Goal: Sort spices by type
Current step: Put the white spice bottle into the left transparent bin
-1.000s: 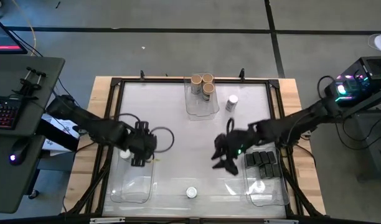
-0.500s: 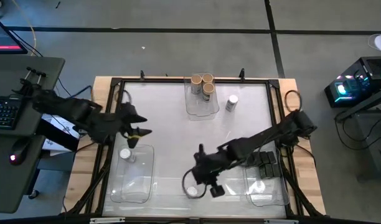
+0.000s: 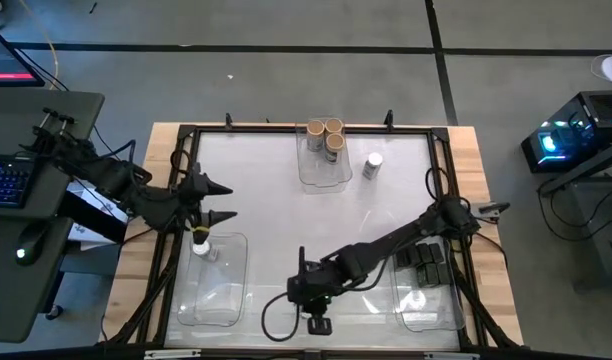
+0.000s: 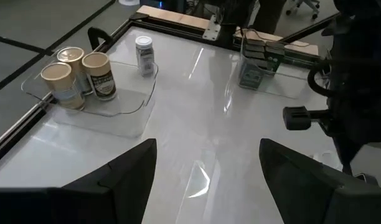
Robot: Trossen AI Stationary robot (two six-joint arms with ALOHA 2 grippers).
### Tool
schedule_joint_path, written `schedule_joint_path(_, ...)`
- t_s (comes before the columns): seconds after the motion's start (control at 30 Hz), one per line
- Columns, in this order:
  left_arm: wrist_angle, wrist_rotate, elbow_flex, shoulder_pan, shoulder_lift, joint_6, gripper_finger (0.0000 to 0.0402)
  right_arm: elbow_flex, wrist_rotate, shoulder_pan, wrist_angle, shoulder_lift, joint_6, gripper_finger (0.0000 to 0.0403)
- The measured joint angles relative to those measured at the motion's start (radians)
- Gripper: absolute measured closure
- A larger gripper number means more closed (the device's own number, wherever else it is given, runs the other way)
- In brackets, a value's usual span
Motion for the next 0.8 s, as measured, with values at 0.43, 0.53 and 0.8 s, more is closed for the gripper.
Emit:
schedule_joint_path(0.43,0.000,-0.025,0.000,-0.012,0.001,-0.019,0.0131,0.000,0.011,0.015,-0.087,0.008,-0.071,0.0402)
schedule_joint_path(0.53,0.000,-0.038,0.000,-0.012,0.001,-0.035,0.0131,0.000,0.011,0.015,-0.088,0.008,-0.102,0.0402)
schedule_joint_path(0.8,-0.001,-0.044,-0.001,-0.012,0.001,-0.057,0.0131,0.001,0.004,0.012,-0.072,0.034,-0.162,0.0403)
